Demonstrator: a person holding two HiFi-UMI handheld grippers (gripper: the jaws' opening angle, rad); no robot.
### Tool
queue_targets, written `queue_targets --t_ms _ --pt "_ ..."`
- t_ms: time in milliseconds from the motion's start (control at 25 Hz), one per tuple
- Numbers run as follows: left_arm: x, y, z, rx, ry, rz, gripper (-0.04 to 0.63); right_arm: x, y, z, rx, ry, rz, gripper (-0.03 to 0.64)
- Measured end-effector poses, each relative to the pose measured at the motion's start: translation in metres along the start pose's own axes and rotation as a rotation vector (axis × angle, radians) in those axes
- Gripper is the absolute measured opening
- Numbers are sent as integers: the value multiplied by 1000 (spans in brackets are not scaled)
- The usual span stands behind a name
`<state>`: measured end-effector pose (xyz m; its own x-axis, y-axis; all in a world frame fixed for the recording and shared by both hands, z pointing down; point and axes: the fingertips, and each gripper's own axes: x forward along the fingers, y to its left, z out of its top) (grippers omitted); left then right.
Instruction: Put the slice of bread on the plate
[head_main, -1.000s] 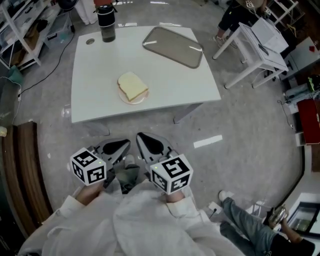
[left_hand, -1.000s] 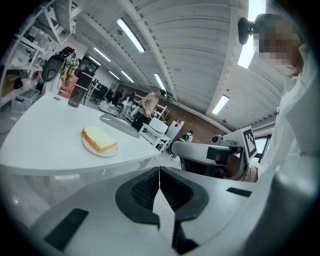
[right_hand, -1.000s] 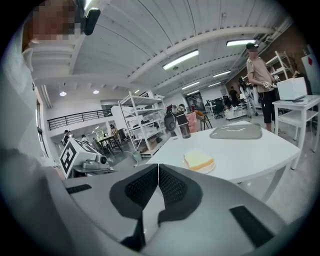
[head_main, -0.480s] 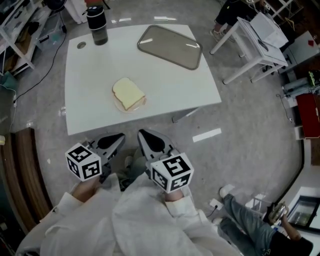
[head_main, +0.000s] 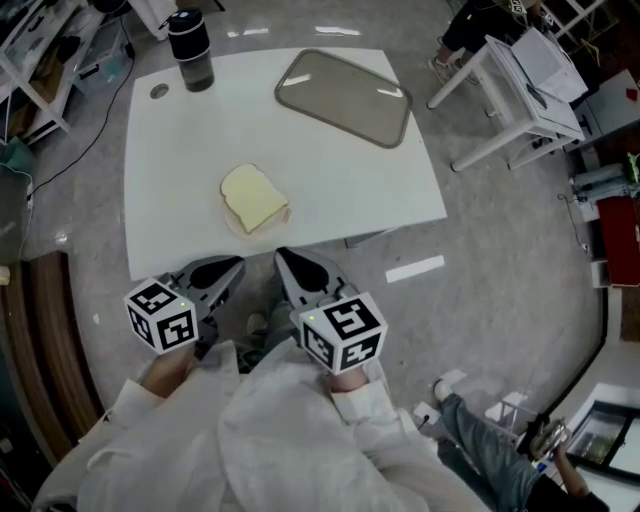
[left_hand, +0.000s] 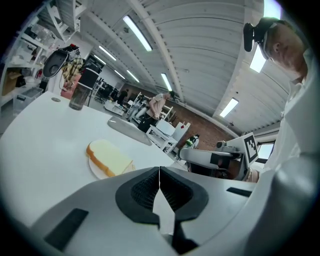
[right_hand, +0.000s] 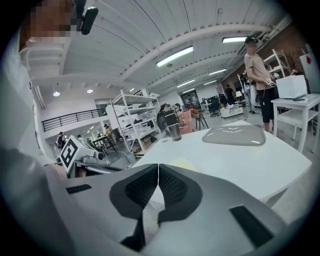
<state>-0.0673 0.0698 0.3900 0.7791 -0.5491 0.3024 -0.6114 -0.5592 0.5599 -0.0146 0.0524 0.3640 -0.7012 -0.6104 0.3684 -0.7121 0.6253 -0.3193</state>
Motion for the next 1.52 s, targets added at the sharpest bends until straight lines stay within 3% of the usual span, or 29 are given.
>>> queue_targets --t_ms 280,480,720,1280,1520 --pt "23 33 12 -58 19 35 11 37 -29 16 -12 56 43 15" --pt "33 62 17 -145 -16 100 11 58 -49 19 3 89 79 15" --pt "44 89 26 -182 -34 145 11 86 -71 24 5 136 105 15" --pt "59 135 19 -281 -45 248 11 133 -118 11 6 269 146 15" --pt "58 152 4 -322 -47 304 12 146 -137 1 -10 288 122 15"
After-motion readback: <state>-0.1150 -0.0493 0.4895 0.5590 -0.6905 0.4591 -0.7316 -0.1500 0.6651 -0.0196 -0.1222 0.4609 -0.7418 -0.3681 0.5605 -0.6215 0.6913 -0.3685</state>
